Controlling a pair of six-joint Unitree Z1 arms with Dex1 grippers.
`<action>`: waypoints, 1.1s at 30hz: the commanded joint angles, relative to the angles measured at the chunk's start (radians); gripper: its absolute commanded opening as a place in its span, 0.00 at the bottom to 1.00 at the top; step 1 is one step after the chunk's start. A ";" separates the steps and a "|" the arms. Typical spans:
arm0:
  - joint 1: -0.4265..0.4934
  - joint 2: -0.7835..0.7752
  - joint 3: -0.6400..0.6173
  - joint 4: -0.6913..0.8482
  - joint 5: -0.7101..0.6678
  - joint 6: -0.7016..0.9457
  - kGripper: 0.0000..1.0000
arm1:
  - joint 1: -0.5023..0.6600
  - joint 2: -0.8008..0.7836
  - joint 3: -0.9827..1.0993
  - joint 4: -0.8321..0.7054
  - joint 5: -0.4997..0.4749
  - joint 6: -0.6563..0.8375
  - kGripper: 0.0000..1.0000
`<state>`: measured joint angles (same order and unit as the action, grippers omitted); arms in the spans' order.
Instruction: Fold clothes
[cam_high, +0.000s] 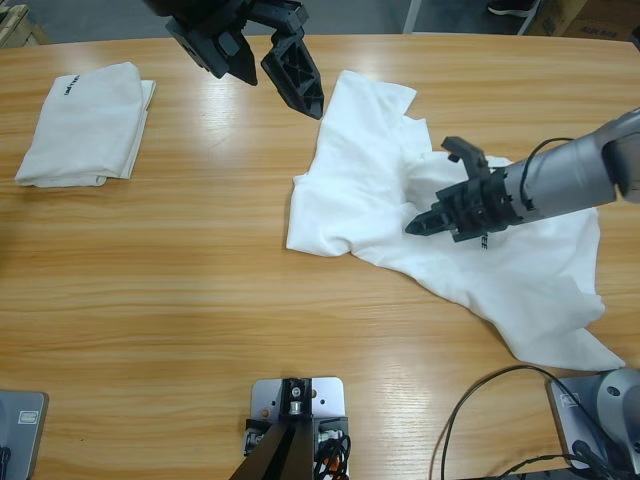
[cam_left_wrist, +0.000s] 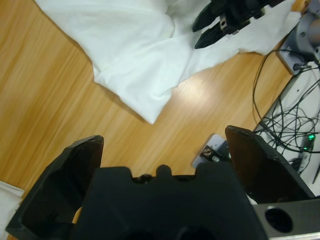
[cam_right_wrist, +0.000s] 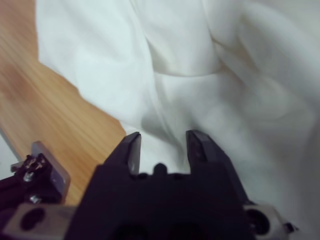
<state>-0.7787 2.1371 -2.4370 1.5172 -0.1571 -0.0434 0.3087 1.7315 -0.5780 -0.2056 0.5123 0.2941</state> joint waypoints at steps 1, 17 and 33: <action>0.010 -0.005 0.040 0.139 -0.010 -0.009 0.95 | 0.010 0.068 0.021 -0.077 0.111 0.014 0.37; 0.010 -0.020 0.093 0.139 -0.026 -0.030 0.95 | 0.169 0.056 0.091 -0.129 0.525 0.040 0.35; -0.010 0.041 0.124 0.130 -0.238 -0.036 0.95 | 0.314 -0.296 0.124 -0.084 0.358 0.185 0.99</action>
<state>-0.7780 2.1364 -2.3085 1.5172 -0.3654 -0.0566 0.6110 1.7782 -0.4538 -0.2988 0.9872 0.4010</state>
